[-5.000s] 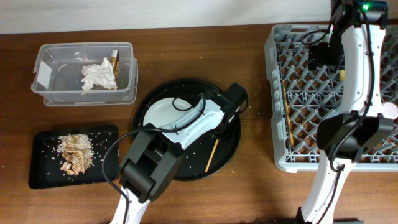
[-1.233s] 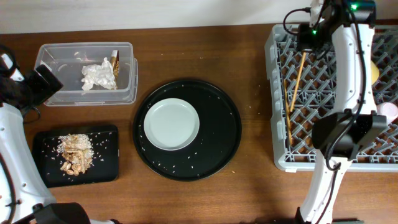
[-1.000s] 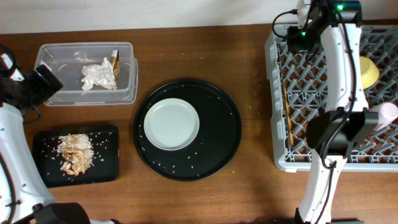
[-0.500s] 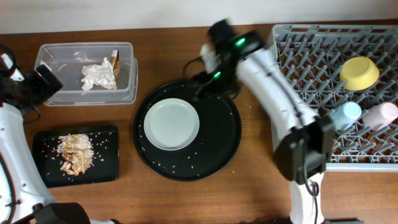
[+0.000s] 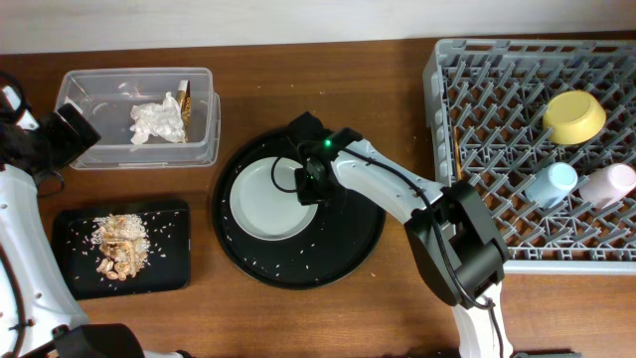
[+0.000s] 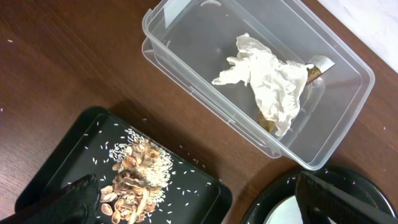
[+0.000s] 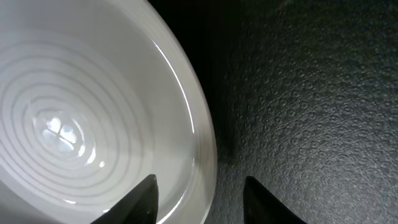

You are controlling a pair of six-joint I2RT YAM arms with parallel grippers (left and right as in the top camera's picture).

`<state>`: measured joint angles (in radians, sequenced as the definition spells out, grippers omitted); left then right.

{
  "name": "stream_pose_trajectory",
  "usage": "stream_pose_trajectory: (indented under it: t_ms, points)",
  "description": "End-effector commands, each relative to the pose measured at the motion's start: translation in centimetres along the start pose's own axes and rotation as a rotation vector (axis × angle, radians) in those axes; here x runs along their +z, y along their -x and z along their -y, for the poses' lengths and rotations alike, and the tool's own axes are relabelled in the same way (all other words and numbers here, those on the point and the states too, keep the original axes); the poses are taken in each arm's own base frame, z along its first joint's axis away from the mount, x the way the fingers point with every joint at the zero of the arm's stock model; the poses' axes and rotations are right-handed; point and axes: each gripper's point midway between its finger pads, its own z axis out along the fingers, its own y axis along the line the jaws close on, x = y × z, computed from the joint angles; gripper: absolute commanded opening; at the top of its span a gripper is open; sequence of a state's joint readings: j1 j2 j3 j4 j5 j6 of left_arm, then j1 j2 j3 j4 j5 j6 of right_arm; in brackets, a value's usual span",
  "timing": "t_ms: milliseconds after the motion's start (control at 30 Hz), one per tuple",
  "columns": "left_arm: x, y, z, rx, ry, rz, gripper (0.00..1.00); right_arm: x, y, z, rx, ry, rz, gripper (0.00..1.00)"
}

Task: Sort waste into correct bins and load items into the dishwasher rack
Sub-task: 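Reach the right gripper to the white plate and grasp its rim, then place the white plate upright in the top of the dish rack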

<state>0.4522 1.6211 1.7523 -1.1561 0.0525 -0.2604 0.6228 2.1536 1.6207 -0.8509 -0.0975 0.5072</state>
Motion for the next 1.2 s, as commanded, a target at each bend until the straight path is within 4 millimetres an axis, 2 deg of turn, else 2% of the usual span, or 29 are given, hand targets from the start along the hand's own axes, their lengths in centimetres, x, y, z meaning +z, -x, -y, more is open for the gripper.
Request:
stream_pose_trajectory:
  t_ms: [0, 67, 133, 267, 333, 400, 433, 467, 533, 567, 600, 633, 667, 700, 733, 800, 833, 933, 1000, 1033, 1167]
  points:
    - [-0.5, 0.2, 0.0, 0.015, -0.006, 0.015, 0.99, 0.2, -0.1, -0.1, 0.02, 0.0, 0.007, 0.39]
    - [-0.5, 0.2, 0.0, 0.015, -0.006, 0.015, 0.99, 0.6, -0.1, -0.1, 0.02, -0.003, 0.003, 0.31]
    - [-0.5, 0.2, 0.0, 0.014, -0.006, 0.015, 0.99, 1.7, -0.4, 0.2, 0.023, -0.013, -0.015, 0.28]
    - [-0.5, 0.2, 0.0, 0.014, -0.006, 0.015, 0.99, 1.8, -0.4, 0.3, 0.024, -0.015, -0.018, 0.21]
    - [-0.5, 0.2, 0.0, 0.015, -0.006, 0.015, 0.99, 1.7, -0.8, -0.1, 0.024, 0.006, -0.036, 0.07]
    - [-0.5, 0.2, 0.0, 0.015, -0.006, 0.015, 0.99, 0.6, -0.5, -0.9, 0.029, 0.062, -0.036, 0.04]
    - [-0.5, 0.2, 0.0, 0.014, -0.006, 0.015, 0.99, -0.5, 0.2, -0.7, 0.041, 0.068, -0.02, 0.04]
    - [-0.5, 0.2, 0.0, 0.015, -0.006, 0.015, 0.99, -2.4, 1.3, 0.3, 0.073, 0.066, -0.008, 0.04]
    - [-0.5, 0.2, 0.0, 0.015, -0.006, 0.016, 0.99, -10.2, 5.5, 5.0, 0.098, 0.071, 0.084, 0.04]
    - [-0.5, 0.2, 0.0, 0.014, -0.006, 0.015, 0.99, -14.3, 6.8, 7.6, 0.116, 0.069, 0.138, 0.04]
    - [-0.5, 0.2, 0.0, 0.015, -0.006, 0.015, 0.99, -17.1, 7.6, 9.4, 0.146, 0.069, 0.181, 0.04]
    - [-0.5, 0.2, 0.0, 0.014, -0.006, 0.015, 0.99, -21.1, 8.6, 11.9, 0.154, 0.063, 0.259, 0.04]
    - [-0.5, 0.2, 0.0, 0.015, -0.006, 0.015, 0.99, -25.6, 9.3, 16.0, 0.209, -0.007, 0.354, 0.04]
    - [-0.5, 0.2, 0.0, 0.014, -0.006, 0.015, 0.99, -27.2, 9.3, 18.4, 0.251, -0.071, 0.39, 0.04]
    - [-0.5, 0.2, 0.0, 0.015, -0.006, 0.015, 0.99, -29.7, 8.7, 23.0, 0.306, -0.233, 0.43, 0.04]
    - [-0.5, 0.2, 0.0, 0.014, -0.006, 0.015, 0.99, -32.0, 6.9, 30.0, 0.42, -0.543, 0.44, 0.04]
    - [-0.5, 0.2, 0.0, 0.015, -0.006, 0.015, 0.99, -32.7, 6.9, 31.7, 0.473, -0.59, 0.469, 0.04]
    - [-0.5, 0.2, 0.0, 0.015, -0.006, 0.015, 0.99, -35.4, 8.4, 34.1, 0.523, -0.722, 0.599, 0.04]
    - [-0.5, 0.2, 0.0, 0.015, -0.006, 0.015, 0.99, -35.8, 9.2, 35.9, 0.528, -0.851, 0.623, 0.04]
    - [-0.5, 0.2, 0.0, 0.014, -0.006, 0.015, 0.99, -35.0, 9.7, 36.7, 0.535, -0.894, 0.617, 0.04]
    - [-0.5, 0.2, 0.0, 0.014, -0.006, 0.015, 0.99, -30.1, 13.2, 38.8, 0.372, -0.978, 0.515, 0.04]
